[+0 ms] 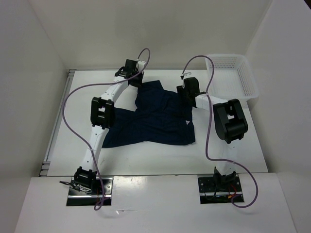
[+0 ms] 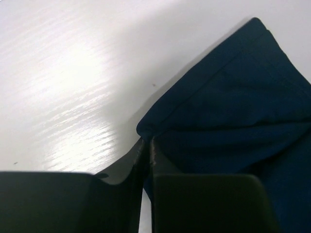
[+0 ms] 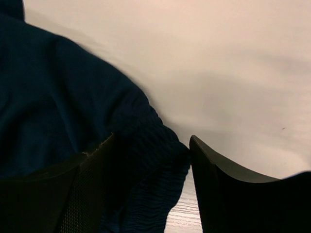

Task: Fold and stack the shorts
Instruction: Flatten the shorts out, then fold the shorts

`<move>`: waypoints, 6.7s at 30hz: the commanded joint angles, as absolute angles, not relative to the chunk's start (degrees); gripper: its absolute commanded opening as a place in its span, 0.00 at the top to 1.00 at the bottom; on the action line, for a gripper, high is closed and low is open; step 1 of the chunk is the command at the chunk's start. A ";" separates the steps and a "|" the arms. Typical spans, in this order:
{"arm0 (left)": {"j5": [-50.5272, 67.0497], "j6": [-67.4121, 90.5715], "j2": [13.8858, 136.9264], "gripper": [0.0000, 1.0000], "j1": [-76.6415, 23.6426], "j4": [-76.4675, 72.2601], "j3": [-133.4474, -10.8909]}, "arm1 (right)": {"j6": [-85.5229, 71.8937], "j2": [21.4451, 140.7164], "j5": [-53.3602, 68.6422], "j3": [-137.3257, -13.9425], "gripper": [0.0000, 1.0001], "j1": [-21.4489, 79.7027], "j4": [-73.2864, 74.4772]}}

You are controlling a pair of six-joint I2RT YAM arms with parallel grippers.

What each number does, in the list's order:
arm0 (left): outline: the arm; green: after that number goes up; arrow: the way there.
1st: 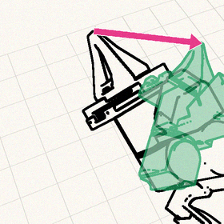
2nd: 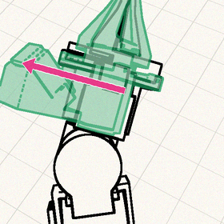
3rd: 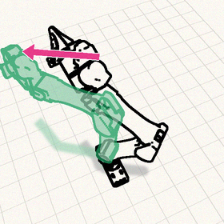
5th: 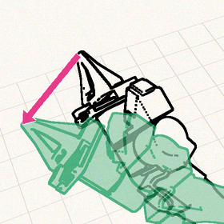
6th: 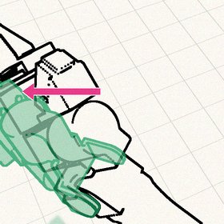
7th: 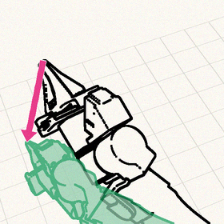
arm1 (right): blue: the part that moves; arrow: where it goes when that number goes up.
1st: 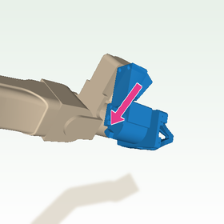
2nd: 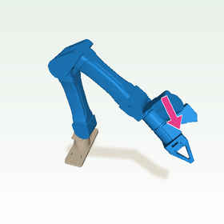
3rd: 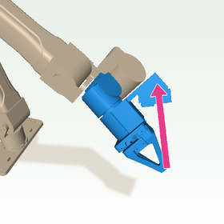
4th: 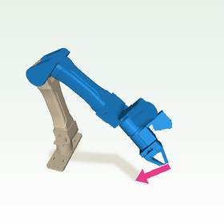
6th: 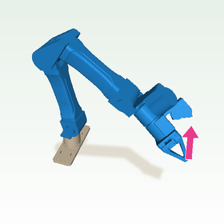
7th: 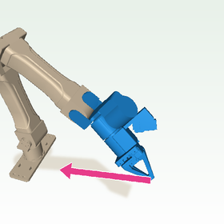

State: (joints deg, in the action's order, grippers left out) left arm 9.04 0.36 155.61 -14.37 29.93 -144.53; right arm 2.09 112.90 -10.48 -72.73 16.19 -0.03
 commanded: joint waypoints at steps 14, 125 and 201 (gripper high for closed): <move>1.68 0.00 126.93 1.00 -9.49 36.12 -115.24 | 9.57 114.17 -7.03 -72.07 1.00 16.61 -3.96; 0.26 0.00 96.61 1.00 1.76 49.65 -101.28 | 38.23 100.82 -10.20 -70.14 1.00 24.88 -12.22; -1.23 0.00 77.17 1.00 -12.30 54.67 -53.70 | 48.94 70.85 1.32 -56.26 1.00 28.21 41.30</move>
